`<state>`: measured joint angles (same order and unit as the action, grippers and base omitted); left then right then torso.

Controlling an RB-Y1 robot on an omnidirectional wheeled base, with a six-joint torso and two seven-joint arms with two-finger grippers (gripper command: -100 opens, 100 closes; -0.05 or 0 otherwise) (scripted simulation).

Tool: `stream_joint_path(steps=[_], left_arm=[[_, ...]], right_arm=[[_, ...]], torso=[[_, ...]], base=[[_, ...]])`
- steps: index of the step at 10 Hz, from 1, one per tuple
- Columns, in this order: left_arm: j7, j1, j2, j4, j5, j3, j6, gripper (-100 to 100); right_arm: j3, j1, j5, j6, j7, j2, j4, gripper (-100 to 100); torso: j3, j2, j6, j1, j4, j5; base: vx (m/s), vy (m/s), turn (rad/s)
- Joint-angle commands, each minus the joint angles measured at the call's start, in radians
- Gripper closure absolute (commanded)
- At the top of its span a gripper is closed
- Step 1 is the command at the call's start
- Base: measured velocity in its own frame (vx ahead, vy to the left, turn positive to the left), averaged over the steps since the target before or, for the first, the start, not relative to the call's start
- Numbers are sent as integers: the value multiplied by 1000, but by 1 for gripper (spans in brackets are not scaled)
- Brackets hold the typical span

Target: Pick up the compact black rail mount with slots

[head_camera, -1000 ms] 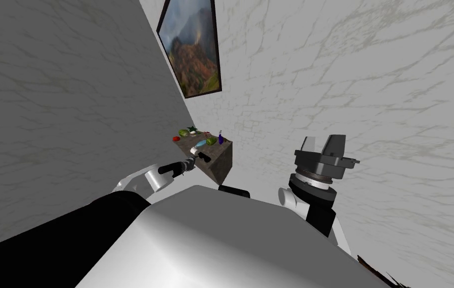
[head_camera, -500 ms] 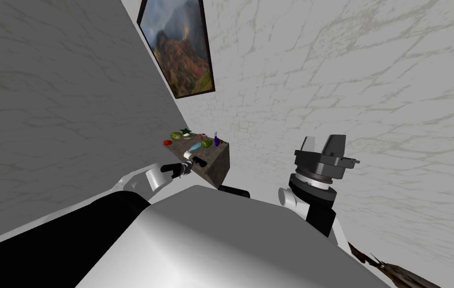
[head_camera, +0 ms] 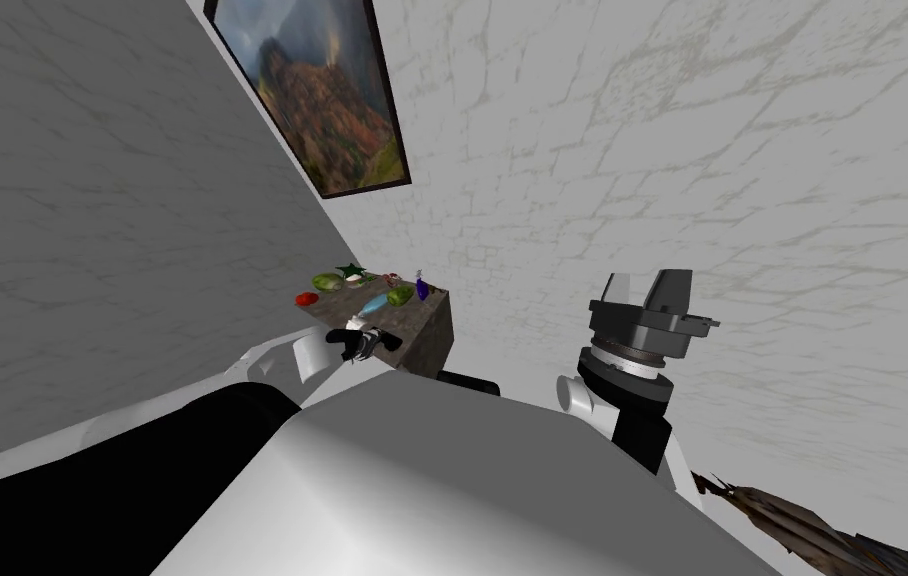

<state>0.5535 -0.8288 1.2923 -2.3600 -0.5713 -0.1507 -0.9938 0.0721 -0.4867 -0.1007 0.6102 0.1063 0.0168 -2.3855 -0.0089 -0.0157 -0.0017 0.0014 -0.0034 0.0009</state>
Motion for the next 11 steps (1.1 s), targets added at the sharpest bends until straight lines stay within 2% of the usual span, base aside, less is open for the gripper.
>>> stream_joint_path(steps=[1, 3, 4, 5, 8, 9, 10, 11], left_arm=[[-9, -18, 24, 13, -29, 1, -30, -100], [-5, -16, 21, 8, -23, 5, -34, -100], [-6, -17, 23, 8, -25, 3, -35, 0], [-25, -6, 0, 45, -13, 20, -13, -100], [-52, 10, -34, 100, 4, 46, 21, -100], [-47, 7, -26, 90, -1, 40, 14, -100], [-49, 8, -27, 92, -1, 42, 17, 100], [-48, 8, -27, 92, -1, 41, 17, 100]], right_arm=[[0, 0, 0, 0, 0, 0, 0, 0], [0, 0, 0, 0, 0, 0, 0, 0], [0, 0, 0, 0, 0, 0, 0, 0], [0, 0, 0, 0, 0, 0, 0, 0], [0, 0, 0, 0, 0, 0, 0, 0], [0, 0, 0, 0, 0, 0, 0, 0], [0, 0, 0, 0, 0, 0, 0, 0], [0, 0, 0, 0, 0, 0, 0, 0]], torso=[[0, 0, 0, 0, 0, 0], [1, 1, 0, 0, 0, 0], [3, 5, -1, -1, 1, 0], [5, 8, -1, -2, 2, 0], [7, 12, -1, -2, 3, -1], [7, 12, -1, -3, 3, -1], [6, 11, -1, -2, 3, -1], [6, 11, -1, -2, 3, -1]], base=[[151, 37, -138], [82, 18, -46], [10, 2, 1], [-3, -7, -72], [-17, -11, -58], [-6, -6, -7], [0, 0, 0], [0, 0, 0]])
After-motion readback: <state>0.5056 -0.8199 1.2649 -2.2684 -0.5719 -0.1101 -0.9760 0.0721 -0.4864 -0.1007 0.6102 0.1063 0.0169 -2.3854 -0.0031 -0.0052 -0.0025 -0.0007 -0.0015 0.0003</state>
